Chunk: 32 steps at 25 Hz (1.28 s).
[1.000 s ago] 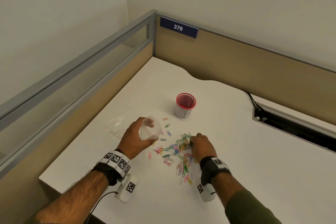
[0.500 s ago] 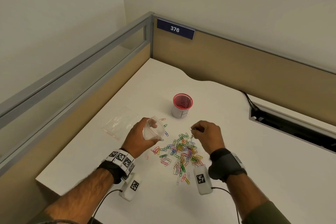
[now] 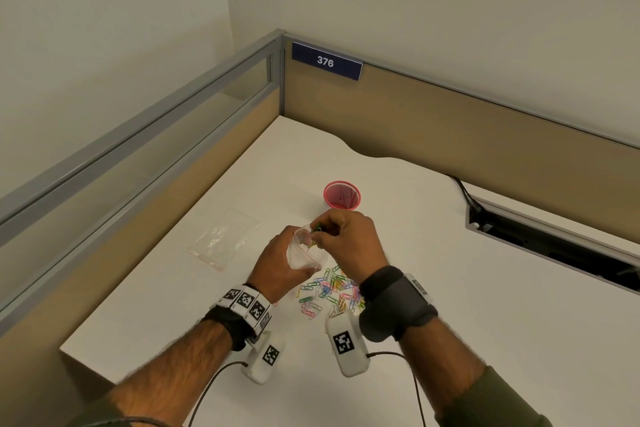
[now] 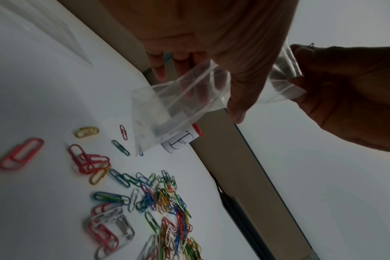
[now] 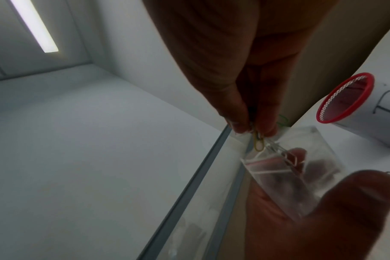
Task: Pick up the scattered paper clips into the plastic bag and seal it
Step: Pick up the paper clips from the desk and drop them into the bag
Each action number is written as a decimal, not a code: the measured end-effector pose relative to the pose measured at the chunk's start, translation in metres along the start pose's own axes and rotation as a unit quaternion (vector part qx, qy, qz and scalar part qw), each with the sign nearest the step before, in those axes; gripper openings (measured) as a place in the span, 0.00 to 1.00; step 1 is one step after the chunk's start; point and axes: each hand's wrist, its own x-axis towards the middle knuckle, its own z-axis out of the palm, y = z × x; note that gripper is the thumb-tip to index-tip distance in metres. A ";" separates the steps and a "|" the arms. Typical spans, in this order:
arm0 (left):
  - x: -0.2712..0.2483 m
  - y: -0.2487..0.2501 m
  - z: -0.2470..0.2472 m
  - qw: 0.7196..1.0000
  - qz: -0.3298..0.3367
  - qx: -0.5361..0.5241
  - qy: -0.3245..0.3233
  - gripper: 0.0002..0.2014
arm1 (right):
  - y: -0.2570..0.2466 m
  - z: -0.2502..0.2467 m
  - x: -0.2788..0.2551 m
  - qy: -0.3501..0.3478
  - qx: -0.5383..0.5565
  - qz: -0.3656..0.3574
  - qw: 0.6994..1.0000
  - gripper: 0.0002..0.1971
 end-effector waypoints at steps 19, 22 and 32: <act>-0.014 -0.013 -0.027 0.999 -0.007 -0.011 0.041 0.25 | 0.159 0.003 -0.042 -0.071 -0.322 0.213 0.920 0.14; -0.011 -0.010 -0.028 0.999 -0.008 -0.005 0.053 0.23 | 0.159 -0.001 -0.049 -0.057 -0.263 0.211 0.940 0.18; -0.010 -0.006 -0.026 0.998 -0.023 -0.013 0.059 0.21 | 0.159 0.027 -0.061 -0.060 -0.354 0.149 0.921 0.11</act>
